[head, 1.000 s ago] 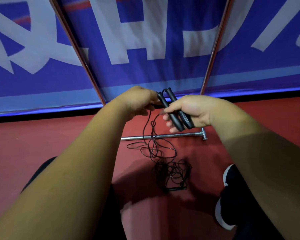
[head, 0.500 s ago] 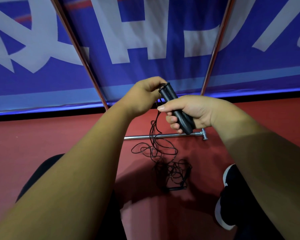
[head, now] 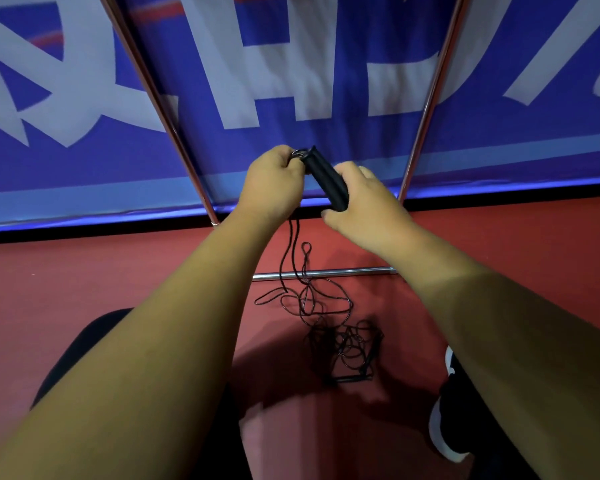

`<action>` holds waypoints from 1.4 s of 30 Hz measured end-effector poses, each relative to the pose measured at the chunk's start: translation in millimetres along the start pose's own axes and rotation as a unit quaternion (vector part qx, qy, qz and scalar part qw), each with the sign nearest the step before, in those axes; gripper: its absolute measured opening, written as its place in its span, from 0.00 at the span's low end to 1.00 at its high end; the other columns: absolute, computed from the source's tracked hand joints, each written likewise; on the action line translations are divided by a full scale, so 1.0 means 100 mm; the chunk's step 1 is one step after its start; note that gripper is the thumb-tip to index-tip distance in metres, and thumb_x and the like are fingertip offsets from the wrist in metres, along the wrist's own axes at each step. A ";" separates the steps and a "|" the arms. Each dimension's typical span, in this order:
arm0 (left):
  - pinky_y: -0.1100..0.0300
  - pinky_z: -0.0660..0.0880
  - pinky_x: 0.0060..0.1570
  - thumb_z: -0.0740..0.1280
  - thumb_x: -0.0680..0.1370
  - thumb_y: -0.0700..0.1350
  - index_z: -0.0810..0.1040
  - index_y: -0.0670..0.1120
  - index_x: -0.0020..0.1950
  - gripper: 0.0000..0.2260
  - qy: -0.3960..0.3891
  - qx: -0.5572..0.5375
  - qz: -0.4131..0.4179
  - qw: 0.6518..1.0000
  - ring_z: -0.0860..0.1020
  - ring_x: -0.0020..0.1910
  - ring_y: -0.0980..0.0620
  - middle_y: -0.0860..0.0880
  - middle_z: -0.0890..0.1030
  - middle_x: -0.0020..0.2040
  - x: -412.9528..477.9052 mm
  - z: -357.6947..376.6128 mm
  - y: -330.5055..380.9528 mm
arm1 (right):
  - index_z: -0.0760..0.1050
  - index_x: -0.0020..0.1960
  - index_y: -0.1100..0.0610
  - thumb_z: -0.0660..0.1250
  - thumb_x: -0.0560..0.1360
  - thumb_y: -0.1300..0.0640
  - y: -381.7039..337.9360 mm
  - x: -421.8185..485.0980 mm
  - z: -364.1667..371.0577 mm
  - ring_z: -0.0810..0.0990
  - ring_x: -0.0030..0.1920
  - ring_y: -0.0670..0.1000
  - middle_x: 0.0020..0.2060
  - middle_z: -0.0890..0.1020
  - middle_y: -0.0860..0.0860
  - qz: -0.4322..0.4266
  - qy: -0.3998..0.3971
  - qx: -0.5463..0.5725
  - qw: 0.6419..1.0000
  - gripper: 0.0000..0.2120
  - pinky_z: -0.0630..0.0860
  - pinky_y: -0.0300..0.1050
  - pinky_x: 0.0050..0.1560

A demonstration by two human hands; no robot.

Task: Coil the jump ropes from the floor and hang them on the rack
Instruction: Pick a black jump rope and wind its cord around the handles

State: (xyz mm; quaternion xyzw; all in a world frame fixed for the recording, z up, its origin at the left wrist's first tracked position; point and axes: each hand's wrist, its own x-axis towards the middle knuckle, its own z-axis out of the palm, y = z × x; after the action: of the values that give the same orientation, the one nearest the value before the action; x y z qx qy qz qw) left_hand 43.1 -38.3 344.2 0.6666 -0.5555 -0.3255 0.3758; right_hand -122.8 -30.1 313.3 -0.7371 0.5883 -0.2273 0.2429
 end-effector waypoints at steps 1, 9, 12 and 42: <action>0.42 0.81 0.42 0.59 0.80 0.44 0.79 0.48 0.45 0.10 0.002 -0.011 -0.011 1.000 0.83 0.38 0.38 0.46 0.79 0.37 -0.01 0.00 0.01 | 0.70 0.61 0.48 0.71 0.75 0.54 0.01 0.00 0.03 0.77 0.50 0.56 0.54 0.75 0.48 -0.005 0.009 -0.014 1.000 0.17 0.75 0.52 0.46; 0.43 0.84 0.54 0.68 0.80 0.42 0.82 0.42 0.48 0.05 -0.105 -0.213 -0.085 0.968 0.80 0.41 0.45 0.45 0.78 0.39 0.04 -0.12 0.05 | 0.73 0.52 0.56 0.62 0.82 0.56 0.05 0.07 0.00 0.77 0.45 0.61 0.45 0.80 0.54 0.051 0.057 0.028 0.997 0.04 0.69 0.53 0.40; 0.49 0.82 0.60 0.68 0.82 0.40 0.83 0.40 0.55 0.06 -0.184 -0.291 -0.080 0.936 0.84 0.48 0.45 0.42 0.82 0.47 0.06 -0.21 0.03 | 0.72 0.50 0.53 0.62 0.82 0.51 0.06 0.07 -0.03 0.82 0.40 0.61 0.40 0.80 0.54 0.084 0.044 0.095 0.991 0.06 0.80 0.54 0.41; 0.54 0.84 0.47 0.70 0.78 0.30 0.81 0.38 0.47 0.05 -0.163 -0.358 -0.078 0.916 0.87 0.47 0.43 0.41 0.85 0.43 0.04 -0.20 0.08 | 0.82 0.62 0.55 0.74 0.75 0.61 -0.06 0.07 0.02 0.80 0.34 0.51 0.35 0.76 0.51 0.118 -0.129 0.327 0.929 0.16 0.71 0.42 0.24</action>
State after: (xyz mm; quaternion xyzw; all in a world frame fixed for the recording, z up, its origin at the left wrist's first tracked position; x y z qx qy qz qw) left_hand 57.1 -40.6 361.8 0.4662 -0.4016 -0.6346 0.4676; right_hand -115.7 -35.8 315.5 -0.5646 0.5277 -0.2795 0.5698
